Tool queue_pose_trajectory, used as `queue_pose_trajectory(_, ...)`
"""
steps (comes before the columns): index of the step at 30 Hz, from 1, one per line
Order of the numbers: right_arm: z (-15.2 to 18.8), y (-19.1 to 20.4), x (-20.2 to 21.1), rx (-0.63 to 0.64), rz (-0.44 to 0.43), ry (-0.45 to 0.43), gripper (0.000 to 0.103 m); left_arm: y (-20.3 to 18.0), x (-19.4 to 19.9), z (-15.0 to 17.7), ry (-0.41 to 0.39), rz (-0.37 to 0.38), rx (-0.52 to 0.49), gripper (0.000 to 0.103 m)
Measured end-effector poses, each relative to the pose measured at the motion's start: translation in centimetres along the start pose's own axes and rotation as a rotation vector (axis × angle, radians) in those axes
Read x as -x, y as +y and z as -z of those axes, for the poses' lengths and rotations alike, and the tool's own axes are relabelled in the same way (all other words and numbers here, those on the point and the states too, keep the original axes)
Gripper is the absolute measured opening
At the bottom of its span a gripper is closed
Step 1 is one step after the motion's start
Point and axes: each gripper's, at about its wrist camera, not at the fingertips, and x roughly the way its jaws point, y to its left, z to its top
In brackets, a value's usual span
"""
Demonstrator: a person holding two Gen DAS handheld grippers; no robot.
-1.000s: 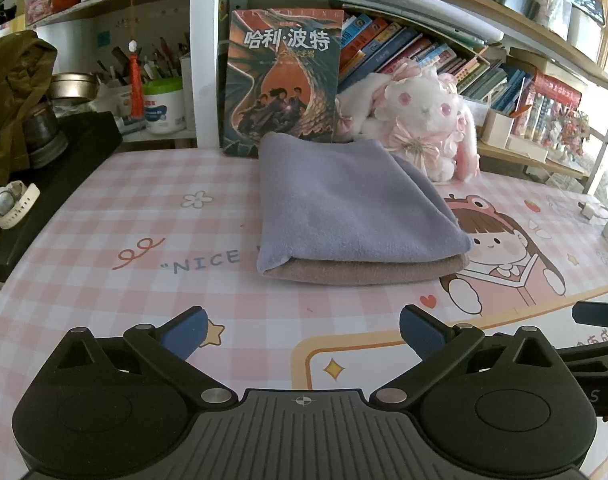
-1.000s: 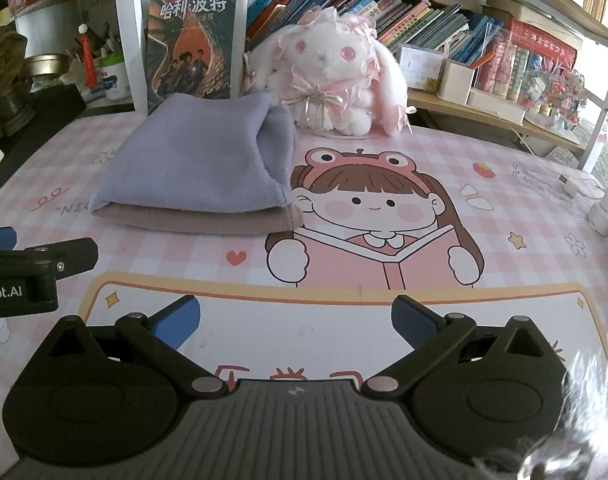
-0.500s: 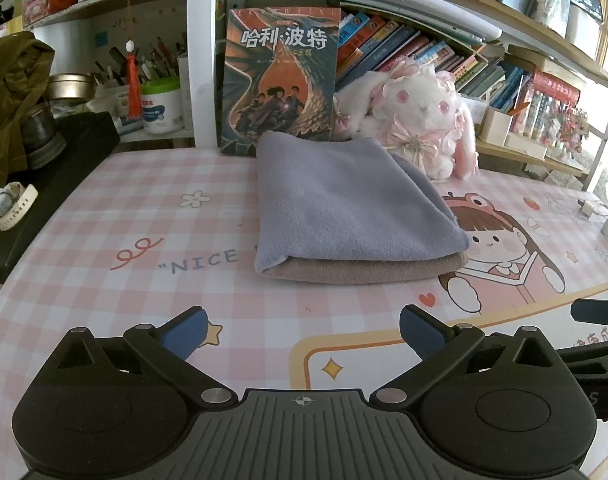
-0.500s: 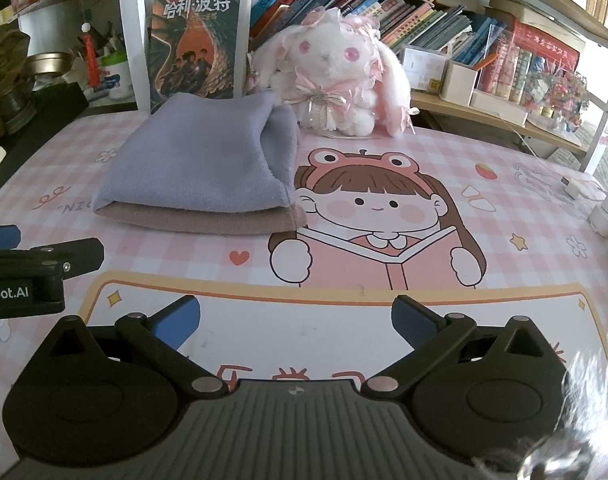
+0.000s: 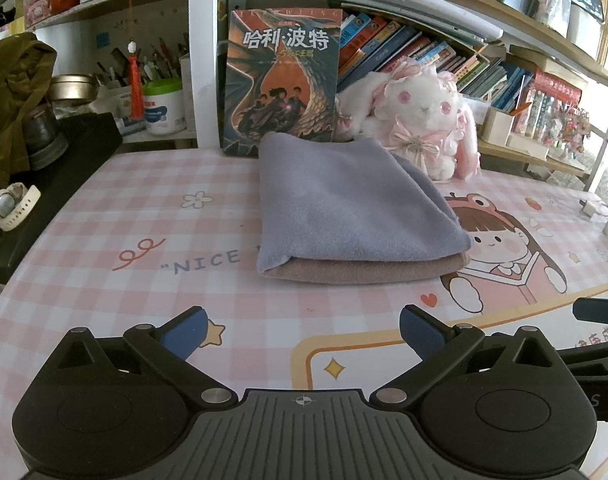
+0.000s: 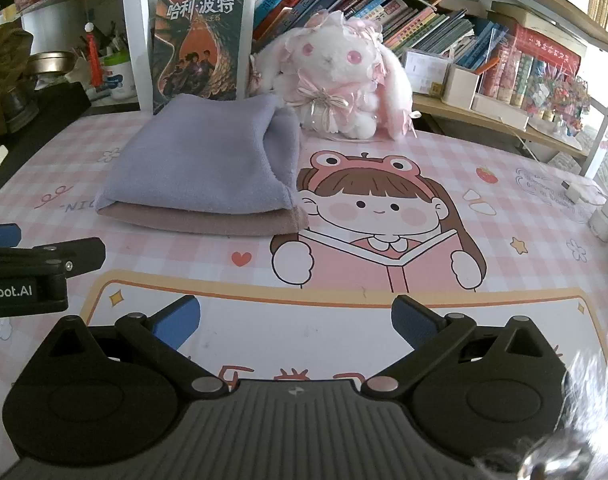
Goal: Fold clothes
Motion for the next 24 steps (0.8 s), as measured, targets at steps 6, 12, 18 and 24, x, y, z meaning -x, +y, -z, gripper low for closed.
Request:
queue_pose_trajectory(6, 0.01, 0.00, 0.01, -0.002, -0.002, 0.001, 0.103, -0.03, -0.20, 0.13, 0.013, 0.002, -0.001, 0.103)
queue_pose_trajectory(12, 0.00, 0.06, 0.00, -0.005, -0.003, 0.002, 0.103, 0.08, -0.25, 0.12, 0.011, 0.009, 0.002, 0.103)
queue_pose_trajectory(18, 0.01, -0.04, -0.19, -0.011, -0.007, 0.010, 0.103, 0.32, -0.17, 0.16, -0.004, -0.022, 0.021, 0.103)
queue_pose_trajectory(24, 0.01, -0.06, -0.55, -0.012, -0.011, 0.022, 0.103, 0.59, -0.29, 0.13, -0.005, -0.021, 0.032, 0.103)
